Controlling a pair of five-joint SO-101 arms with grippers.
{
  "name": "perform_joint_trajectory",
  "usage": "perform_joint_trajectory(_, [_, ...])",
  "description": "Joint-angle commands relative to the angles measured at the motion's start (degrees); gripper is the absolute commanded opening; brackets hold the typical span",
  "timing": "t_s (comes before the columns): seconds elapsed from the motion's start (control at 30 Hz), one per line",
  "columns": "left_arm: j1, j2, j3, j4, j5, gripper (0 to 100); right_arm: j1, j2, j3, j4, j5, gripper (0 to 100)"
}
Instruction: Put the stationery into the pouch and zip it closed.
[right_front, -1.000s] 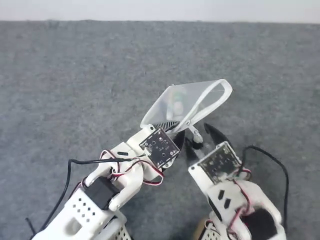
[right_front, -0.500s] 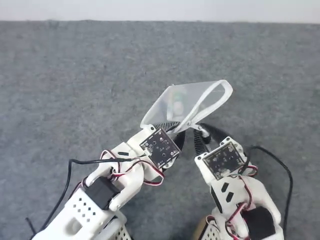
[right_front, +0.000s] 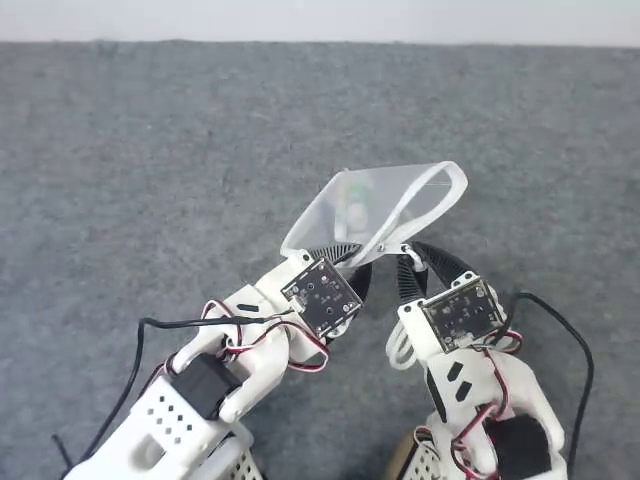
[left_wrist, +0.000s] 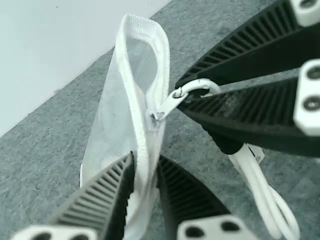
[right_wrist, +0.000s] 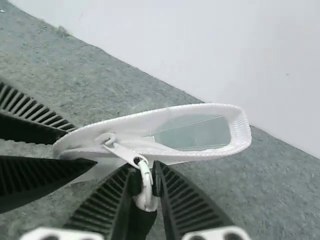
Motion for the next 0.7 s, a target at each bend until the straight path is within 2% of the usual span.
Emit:
perform_joint_trajectory(0.0, [-1.05, -0.26, -0.57, -0.18, 0.97, 1, 3.12, 0.04, -3.25, -2.07, -1.14, 0.7])
perform_joint_trajectory(0.2, [-1.05, -0.26, -0.57, -0.26, 0.79, 1, 8.13, 0.13, -3.25, -4.88, -5.98, 0.7])
perform_joint_trajectory(0.5, [-1.05, -0.26, -0.57, -0.26, 0.70, 1, 8.48, 0.13, -3.16, -7.78, -6.95, 0.7])
perform_joint_trajectory(0.67, [-0.97, -0.26, -0.57, -0.44, 0.70, 1, 5.85, -0.13, -3.60, -5.58, -4.75, 0.7])
